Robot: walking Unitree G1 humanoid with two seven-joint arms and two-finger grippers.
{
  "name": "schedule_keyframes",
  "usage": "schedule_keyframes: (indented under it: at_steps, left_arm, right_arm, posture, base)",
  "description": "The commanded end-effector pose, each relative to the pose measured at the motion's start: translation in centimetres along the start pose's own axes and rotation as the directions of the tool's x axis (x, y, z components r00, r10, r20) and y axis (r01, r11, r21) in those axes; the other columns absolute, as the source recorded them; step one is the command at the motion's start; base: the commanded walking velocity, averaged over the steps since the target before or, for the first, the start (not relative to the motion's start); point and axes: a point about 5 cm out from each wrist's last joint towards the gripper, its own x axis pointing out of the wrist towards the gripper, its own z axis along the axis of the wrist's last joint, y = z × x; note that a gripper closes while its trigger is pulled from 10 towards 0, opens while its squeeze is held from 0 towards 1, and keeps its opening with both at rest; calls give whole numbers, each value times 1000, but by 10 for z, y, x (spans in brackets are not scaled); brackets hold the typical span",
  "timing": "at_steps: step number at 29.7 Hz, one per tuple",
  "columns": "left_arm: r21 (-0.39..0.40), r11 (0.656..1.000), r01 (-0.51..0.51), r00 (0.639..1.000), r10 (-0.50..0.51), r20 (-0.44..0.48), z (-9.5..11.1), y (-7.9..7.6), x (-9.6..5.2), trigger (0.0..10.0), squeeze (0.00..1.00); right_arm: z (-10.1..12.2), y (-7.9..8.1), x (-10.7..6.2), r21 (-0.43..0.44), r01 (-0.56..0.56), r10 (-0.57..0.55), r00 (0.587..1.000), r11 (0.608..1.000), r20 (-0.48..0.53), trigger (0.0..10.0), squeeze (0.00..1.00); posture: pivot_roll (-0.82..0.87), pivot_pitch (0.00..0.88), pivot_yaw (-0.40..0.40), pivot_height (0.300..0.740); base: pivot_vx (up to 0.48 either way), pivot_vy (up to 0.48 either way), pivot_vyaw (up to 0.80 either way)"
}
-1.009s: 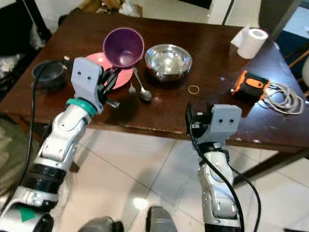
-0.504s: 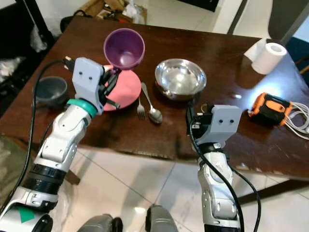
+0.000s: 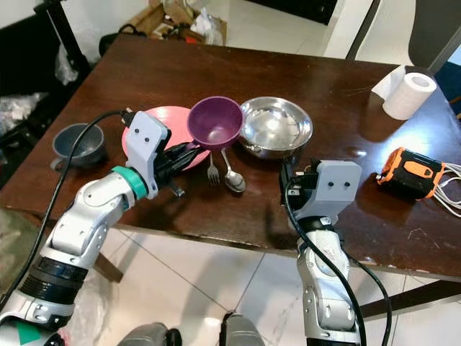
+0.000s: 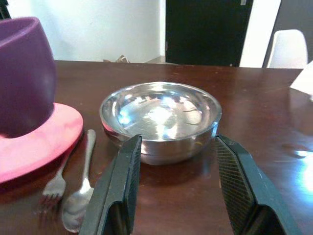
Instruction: Setting the table
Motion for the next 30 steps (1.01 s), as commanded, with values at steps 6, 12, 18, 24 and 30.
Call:
schedule_keyframes:
  at_steps: [6,12,18,24,30]
  left_arm:
    - [8,998,66,996,-65,-59,-12,1,-10,10000,0]
    - [-16,995,97,991,-99,-89,-22,-12,1,10000,0]
    - [-46,989,139,984,-143,-103,-28,-23,9,10000,0]
    - [10,962,271,955,-268,-127,-42,-49,28,10000,0]
    - [52,951,304,950,-299,-95,-36,-57,39,10000,0]
  right_arm:
    - [1,-13,-14,-67,-44,42,999,997,-28,10000,0]
    - [2,-40,-28,-116,41,-46,998,992,-46,10000,0]
    - [5,-57,-32,-148,120,-126,992,982,-30,10000,0]
    - [27,-65,-27,-183,181,-173,983,966,58,10000,0]
    - [28,-63,-28,-187,170,-162,985,968,55,10000,0]
  posture:
    - [-7,25,72,740]
    - [-23,44,85,740]
    - [-37,56,101,740]
    - [-85,119,151,740]
    - [-96,124,158,740]
  base:
    - [0,0,0]
    - [0,0,0]
    - [0,0,0]
    - [0,0,0]
    - [0,0,0]
